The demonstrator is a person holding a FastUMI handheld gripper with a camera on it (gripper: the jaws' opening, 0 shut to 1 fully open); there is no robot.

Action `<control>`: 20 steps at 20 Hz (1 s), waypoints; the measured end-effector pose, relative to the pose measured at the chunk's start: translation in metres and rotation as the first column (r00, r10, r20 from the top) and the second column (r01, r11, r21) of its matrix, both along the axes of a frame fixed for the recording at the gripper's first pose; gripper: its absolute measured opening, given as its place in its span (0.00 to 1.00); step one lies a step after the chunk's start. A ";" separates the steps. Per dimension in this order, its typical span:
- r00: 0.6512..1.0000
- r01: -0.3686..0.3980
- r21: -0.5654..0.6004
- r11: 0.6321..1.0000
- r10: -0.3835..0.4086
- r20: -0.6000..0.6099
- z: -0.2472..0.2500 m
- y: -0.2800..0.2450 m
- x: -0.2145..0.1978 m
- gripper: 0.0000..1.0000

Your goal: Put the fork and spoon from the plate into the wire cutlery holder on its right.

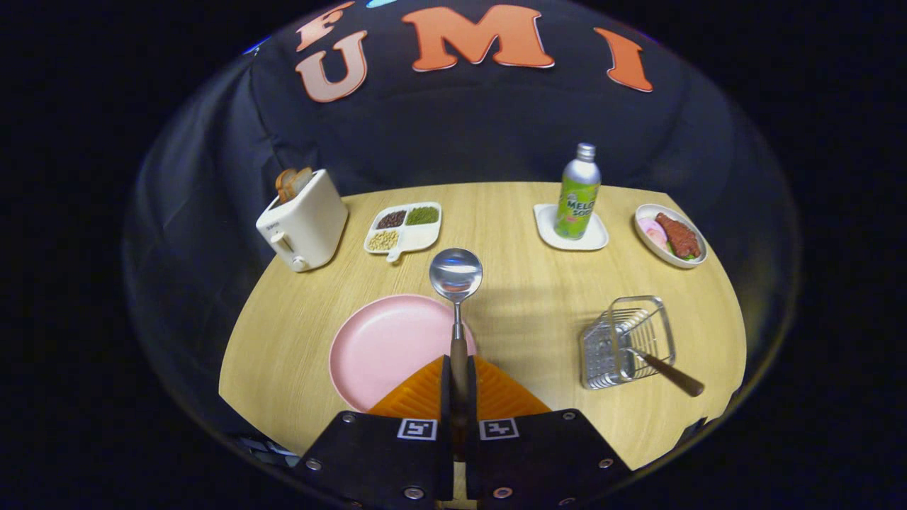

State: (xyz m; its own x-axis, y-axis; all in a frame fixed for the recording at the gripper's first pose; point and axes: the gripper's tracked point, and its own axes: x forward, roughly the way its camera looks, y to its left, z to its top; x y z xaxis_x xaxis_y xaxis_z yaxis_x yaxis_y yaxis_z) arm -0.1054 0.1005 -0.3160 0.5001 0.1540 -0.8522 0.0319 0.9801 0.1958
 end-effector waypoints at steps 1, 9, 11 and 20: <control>1.000 0.019 -0.011 1.000 -0.019 0.013 0.007 -0.017 0.002 0.07; 0.993 0.060 -0.130 0.990 -0.073 -0.096 0.007 -0.121 -0.023 0.07; 0.989 0.031 -0.141 0.990 -0.051 -0.141 0.002 -0.130 -0.032 0.07; 0.950 -0.074 -0.159 0.984 0.022 -0.311 -0.016 -0.152 -0.046 0.07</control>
State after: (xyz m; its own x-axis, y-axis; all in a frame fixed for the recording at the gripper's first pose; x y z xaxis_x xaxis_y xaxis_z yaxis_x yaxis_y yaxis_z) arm -0.1510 -0.0519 -0.3315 0.2060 0.0139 -0.9785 0.0167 0.9997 0.0177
